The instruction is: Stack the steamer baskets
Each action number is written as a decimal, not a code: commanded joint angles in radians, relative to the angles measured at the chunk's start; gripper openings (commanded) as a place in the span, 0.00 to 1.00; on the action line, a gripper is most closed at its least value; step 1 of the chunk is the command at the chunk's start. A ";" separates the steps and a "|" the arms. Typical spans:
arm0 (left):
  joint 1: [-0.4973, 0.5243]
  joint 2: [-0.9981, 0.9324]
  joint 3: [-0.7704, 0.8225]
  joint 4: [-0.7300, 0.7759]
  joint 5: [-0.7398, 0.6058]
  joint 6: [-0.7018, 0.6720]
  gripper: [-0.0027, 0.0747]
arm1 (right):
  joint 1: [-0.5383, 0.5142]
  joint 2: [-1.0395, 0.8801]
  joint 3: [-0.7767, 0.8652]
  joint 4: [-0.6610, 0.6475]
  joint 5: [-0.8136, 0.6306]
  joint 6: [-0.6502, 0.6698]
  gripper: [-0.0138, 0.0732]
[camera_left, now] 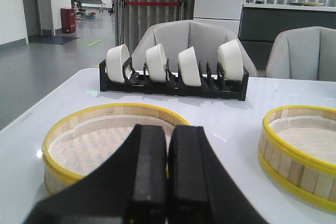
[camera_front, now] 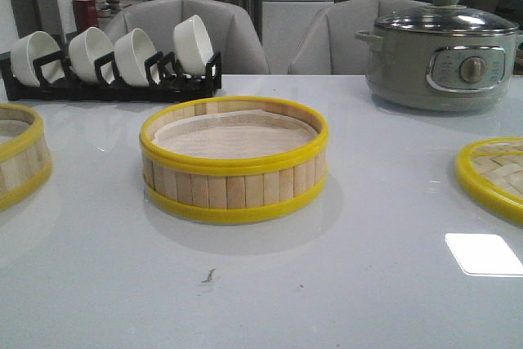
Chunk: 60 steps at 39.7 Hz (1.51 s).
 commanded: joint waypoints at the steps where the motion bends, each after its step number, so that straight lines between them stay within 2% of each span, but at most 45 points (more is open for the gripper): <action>1: 0.000 -0.012 0.001 -0.002 -0.077 -0.004 0.14 | 0.000 -0.022 -0.016 -0.003 -0.093 0.000 0.19; 9: -0.002 -0.012 0.001 0.006 -0.077 -0.004 0.14 | 0.000 -0.022 -0.016 -0.003 -0.093 0.000 0.19; 14: -0.002 -0.012 0.001 0.102 -0.075 -0.002 0.14 | 0.000 -0.022 -0.016 -0.003 -0.093 0.000 0.19; 18: -0.006 0.001 -0.008 -0.014 -0.071 -0.008 0.14 | 0.000 -0.022 -0.016 -0.003 -0.093 0.000 0.19; 20: -0.010 0.049 -0.038 -0.017 -0.043 -0.008 0.14 | 0.000 -0.022 -0.016 -0.003 -0.093 0.000 0.19; 25: -0.048 0.320 -0.206 -0.016 0.090 -0.008 0.14 | 0.000 -0.022 -0.016 -0.003 -0.093 0.000 0.19; 31: -0.105 0.672 -0.515 0.043 0.220 -0.008 0.14 | 0.000 -0.022 -0.016 -0.003 -0.093 0.000 0.19; 39: -0.110 0.955 -0.876 0.048 0.343 -0.007 0.14 | 0.000 -0.022 -0.016 -0.003 -0.093 0.000 0.19; 45: -0.110 1.049 -0.967 0.048 0.375 -0.007 0.14 | 0.000 -0.022 -0.016 -0.003 -0.093 0.000 0.19; 60: -0.110 1.058 -0.964 0.041 0.397 -0.007 0.14 | 0.000 -0.022 -0.016 -0.003 -0.093 0.000 0.19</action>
